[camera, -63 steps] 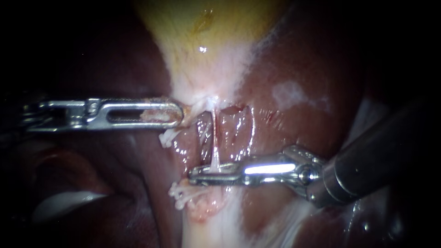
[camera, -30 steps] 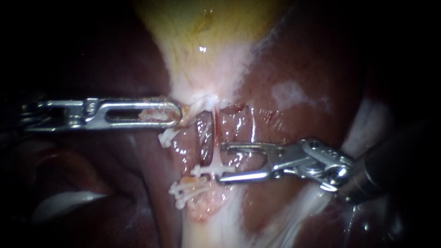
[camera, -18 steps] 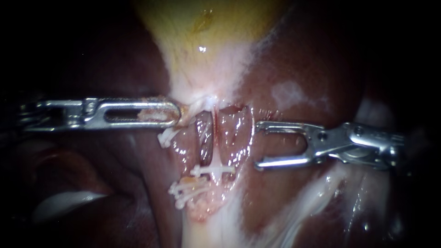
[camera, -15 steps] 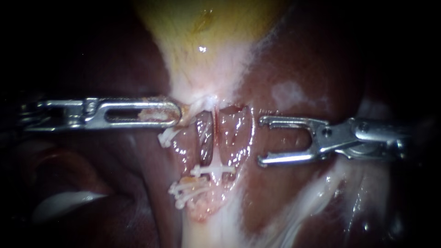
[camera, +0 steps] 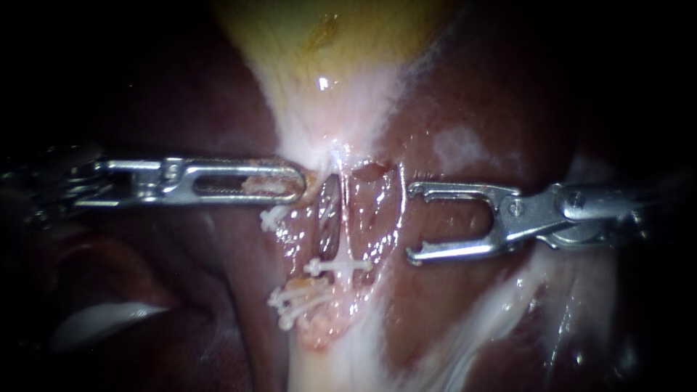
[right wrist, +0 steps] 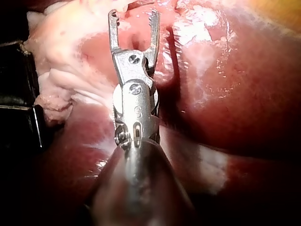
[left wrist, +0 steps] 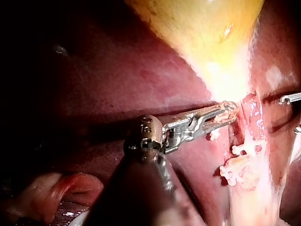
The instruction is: Going back first clip right tube
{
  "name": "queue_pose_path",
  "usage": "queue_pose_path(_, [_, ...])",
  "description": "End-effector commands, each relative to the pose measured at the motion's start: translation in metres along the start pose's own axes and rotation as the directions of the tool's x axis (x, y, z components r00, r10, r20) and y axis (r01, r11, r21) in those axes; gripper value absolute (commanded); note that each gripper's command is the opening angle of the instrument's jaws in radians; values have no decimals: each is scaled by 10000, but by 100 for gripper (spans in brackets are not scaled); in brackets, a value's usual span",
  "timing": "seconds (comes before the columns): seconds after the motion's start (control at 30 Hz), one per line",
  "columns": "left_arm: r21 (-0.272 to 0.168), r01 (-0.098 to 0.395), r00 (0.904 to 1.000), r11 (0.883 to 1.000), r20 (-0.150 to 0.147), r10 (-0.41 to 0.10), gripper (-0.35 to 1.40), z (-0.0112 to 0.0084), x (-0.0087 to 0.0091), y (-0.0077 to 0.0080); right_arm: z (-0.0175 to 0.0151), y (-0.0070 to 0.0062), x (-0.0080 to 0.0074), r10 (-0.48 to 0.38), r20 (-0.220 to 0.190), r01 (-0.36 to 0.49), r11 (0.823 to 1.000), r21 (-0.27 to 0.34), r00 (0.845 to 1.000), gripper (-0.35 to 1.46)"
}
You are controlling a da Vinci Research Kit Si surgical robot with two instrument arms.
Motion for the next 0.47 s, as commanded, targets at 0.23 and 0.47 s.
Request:
queue_pose_path(0.23, [-120, -42, 9999, 9999, -96, 41, -35, 18, 6, 3, -2, -1, 5, 19, -12, -19, 10000, 12, 10000, 50])
queue_pose_path(0.47, [-115, -39, 9999, 9999, -100, 38, -35, 17, 6, 2, -4, -1, 9, -14, -15, 14, 10000, 26, 10000, 50])
